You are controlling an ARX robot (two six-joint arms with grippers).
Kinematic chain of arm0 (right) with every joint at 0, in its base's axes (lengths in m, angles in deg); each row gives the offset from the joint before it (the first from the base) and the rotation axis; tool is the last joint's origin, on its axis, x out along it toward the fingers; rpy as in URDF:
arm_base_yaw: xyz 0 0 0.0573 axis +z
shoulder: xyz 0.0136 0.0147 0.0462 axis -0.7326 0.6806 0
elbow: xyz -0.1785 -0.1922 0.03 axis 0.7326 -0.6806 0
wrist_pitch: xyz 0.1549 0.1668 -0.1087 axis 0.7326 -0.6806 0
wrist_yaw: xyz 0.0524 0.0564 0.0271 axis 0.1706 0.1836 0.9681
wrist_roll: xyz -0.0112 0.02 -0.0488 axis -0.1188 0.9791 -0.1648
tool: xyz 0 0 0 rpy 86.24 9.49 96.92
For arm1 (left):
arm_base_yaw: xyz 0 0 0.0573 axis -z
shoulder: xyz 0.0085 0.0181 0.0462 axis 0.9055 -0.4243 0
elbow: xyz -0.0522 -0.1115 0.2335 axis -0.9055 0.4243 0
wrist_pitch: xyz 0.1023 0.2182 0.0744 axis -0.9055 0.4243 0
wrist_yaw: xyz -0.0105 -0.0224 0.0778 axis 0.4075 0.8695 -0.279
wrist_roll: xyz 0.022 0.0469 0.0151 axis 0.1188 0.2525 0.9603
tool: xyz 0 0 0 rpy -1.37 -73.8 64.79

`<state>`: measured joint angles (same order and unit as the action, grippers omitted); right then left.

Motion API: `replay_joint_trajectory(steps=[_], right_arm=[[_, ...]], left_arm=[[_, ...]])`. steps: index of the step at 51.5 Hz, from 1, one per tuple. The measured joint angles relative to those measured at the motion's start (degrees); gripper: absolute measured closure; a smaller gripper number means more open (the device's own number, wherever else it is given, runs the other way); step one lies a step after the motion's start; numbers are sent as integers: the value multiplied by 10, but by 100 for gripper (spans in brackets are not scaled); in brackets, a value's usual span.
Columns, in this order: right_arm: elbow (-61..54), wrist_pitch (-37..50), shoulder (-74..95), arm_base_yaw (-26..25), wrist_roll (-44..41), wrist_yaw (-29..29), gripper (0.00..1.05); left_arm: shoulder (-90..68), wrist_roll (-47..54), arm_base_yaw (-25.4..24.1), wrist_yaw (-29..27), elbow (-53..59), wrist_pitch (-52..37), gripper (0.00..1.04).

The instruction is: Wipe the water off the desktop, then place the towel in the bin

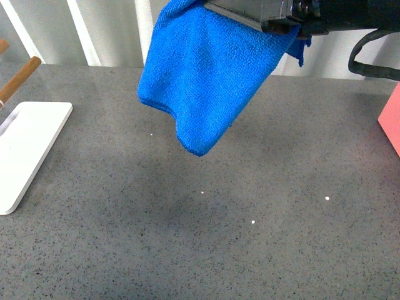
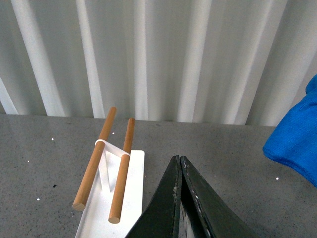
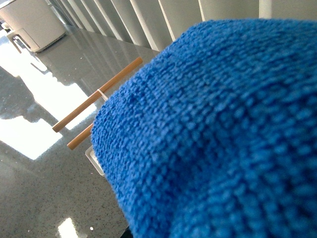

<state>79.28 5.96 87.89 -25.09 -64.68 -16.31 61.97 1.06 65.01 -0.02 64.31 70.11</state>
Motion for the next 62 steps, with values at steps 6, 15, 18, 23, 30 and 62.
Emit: replay_joint_trajectory(steps=[6, 15, 18, 23, 30, 62], right_arm=[[0, -7, -3, 0, -3, -2, 99], [0, -143, 11, -8, -84, -81, 99], [3, -209, 34, -17, -126, -113, 99], [10, -314, 81, -31, -197, -172, 99], [12, -371, 144, -41, -303, -255, 99], [325, -445, 360, 20, -384, -376, 99]], left_arm=[[0, 0, 0, 0, 0, 2, 101], [0, 0, 0, 0, 0, 2, 80], [0, 0, 0, 0, 0, 3, 68], [0, 0, 0, 0, 0, 3, 48], [0, 0, 0, 0, 0, 3, 21], [0, 1, 0, 0, 0, 3, 7]])
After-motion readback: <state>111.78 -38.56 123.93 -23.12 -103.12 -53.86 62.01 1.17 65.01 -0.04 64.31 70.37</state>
